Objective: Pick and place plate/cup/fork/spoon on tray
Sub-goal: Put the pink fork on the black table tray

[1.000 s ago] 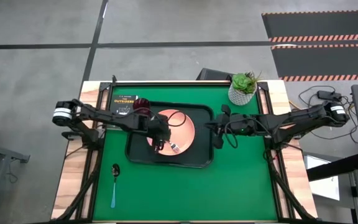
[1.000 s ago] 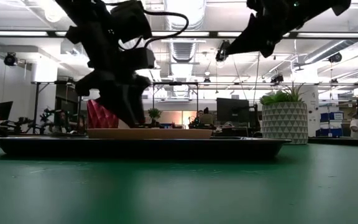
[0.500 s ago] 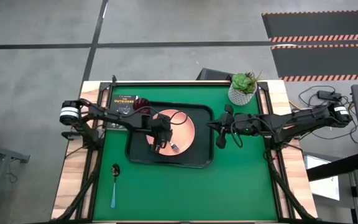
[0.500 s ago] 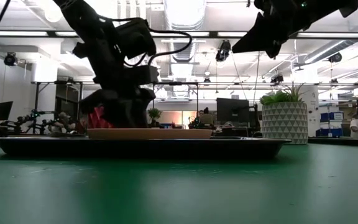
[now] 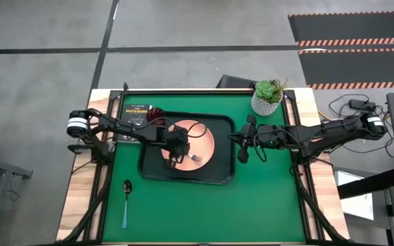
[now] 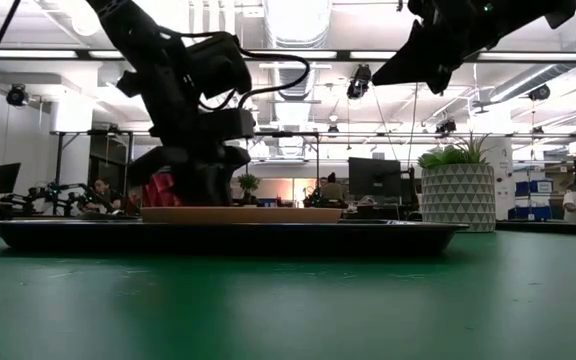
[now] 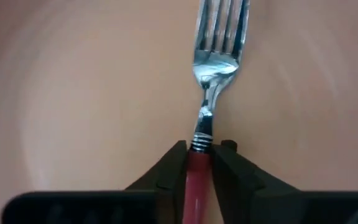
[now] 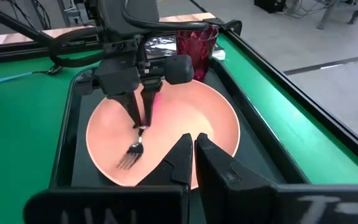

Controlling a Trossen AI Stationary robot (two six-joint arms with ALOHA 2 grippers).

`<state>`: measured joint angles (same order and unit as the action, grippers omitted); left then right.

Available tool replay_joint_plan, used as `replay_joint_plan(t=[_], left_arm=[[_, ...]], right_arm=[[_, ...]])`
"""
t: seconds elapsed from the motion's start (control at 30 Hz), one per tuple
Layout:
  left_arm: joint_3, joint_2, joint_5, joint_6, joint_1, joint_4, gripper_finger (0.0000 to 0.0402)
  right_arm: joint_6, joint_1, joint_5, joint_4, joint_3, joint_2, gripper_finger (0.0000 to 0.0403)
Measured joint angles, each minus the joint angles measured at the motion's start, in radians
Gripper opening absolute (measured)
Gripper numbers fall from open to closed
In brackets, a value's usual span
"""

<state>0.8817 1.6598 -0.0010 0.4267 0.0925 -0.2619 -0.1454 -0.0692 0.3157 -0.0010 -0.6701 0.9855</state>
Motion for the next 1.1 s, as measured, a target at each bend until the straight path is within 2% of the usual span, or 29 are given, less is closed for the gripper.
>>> replay_joint_plan(t=[0.2, 0.5, 0.7, 0.83, 1.1], left_arm=[[0.005, -0.012, -0.005, -0.006, -0.002, 0.026, 0.0002], [-0.001, -0.115, -0.019, -0.08, -0.033, 0.043, 0.0], [-0.007, -0.134, 0.055, -0.082, -0.024, 0.08, 0.0001], [-0.027, -0.115, 0.11, -0.084, -0.007, 0.16, 0.0029], [-0.108, -0.081, 0.114, -0.027, 0.023, 0.335, 0.0136]], right_arm=[[0.0, 0.0, 0.0, 0.0, 0.0, 0.0, 0.0009], [0.0, 0.0, 0.0, -0.001, 0.0, 0.0, 0.0009], [0.0, -0.005, -0.001, 0.004, 0.0, 0.0, 0.0009], [0.0, -0.009, -0.005, 0.007, 0.0, 0.0, 0.0009], [0.005, -0.013, -0.006, 0.007, 0.0, 0.0, 0.0009]])
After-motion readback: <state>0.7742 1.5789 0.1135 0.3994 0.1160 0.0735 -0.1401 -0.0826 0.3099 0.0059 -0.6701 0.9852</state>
